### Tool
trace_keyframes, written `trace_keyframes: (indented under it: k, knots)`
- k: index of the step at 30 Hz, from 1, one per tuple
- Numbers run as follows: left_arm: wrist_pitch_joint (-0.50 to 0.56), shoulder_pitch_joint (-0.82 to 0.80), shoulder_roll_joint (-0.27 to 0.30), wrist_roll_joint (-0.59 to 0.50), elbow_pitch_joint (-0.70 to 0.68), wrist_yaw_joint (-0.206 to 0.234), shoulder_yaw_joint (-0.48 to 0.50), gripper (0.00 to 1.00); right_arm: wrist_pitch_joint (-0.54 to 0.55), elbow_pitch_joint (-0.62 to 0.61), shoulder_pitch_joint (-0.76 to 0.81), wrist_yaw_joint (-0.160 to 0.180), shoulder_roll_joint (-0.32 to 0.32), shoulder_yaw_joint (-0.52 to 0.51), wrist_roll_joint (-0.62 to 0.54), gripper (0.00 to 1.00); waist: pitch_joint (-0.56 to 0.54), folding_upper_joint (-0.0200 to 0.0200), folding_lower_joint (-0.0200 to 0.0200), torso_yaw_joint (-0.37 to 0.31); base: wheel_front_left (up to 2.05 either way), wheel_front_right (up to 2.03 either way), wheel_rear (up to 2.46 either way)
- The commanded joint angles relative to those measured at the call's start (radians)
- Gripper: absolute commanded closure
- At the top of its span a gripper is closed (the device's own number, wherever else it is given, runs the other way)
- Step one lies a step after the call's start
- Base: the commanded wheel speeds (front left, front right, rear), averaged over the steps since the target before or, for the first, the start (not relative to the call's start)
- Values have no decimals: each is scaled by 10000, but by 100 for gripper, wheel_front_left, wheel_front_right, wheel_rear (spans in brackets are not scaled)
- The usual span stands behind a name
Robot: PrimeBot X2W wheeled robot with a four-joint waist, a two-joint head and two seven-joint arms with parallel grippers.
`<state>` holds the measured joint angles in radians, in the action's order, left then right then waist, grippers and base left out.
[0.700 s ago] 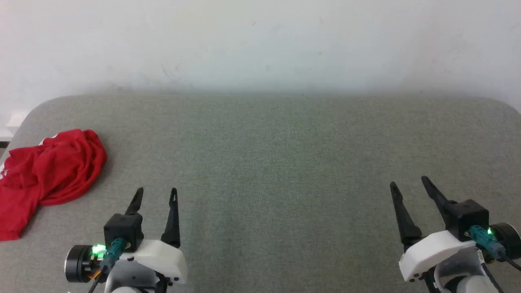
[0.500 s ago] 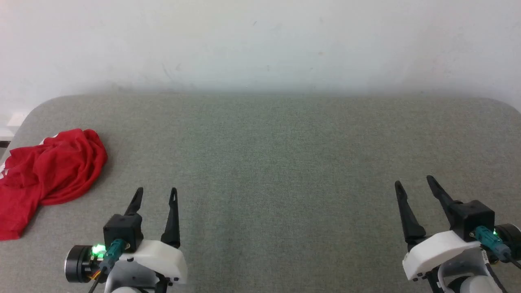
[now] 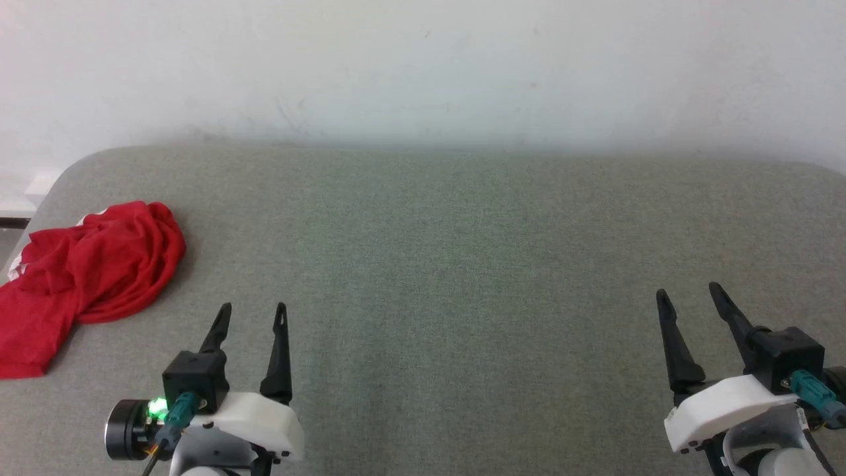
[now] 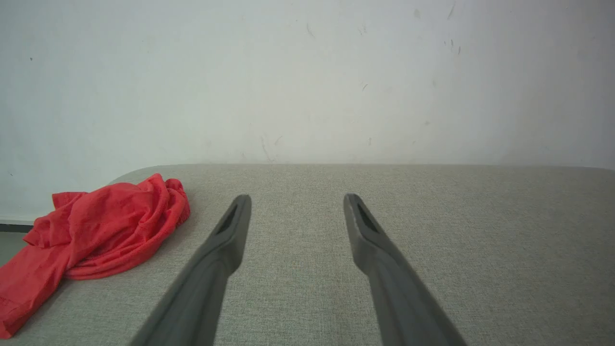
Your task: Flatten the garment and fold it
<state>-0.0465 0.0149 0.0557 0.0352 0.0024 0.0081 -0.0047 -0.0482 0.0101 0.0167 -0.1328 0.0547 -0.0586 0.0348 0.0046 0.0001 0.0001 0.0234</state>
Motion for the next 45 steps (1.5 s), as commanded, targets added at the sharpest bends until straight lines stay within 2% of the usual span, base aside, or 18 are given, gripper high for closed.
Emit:
trace_keyframes:
  k: [1,19,45]
  knots:
    - [-134,122,-14,57,25,-31,4,0,-120,21,38,5,-12,-57,69,0,17,-1,-1,77,0,0,0]
    - [-511,226,-22,367,65,146,-44,0,-496,145,-81,8,-18,-23,118,0,108,-1,-1,936,0,0,0]
    - [-1033,560,-32,751,239,179,-51,0,-1018,405,-39,12,-27,407,298,0,-86,-1,-1,2758,0,0,0]
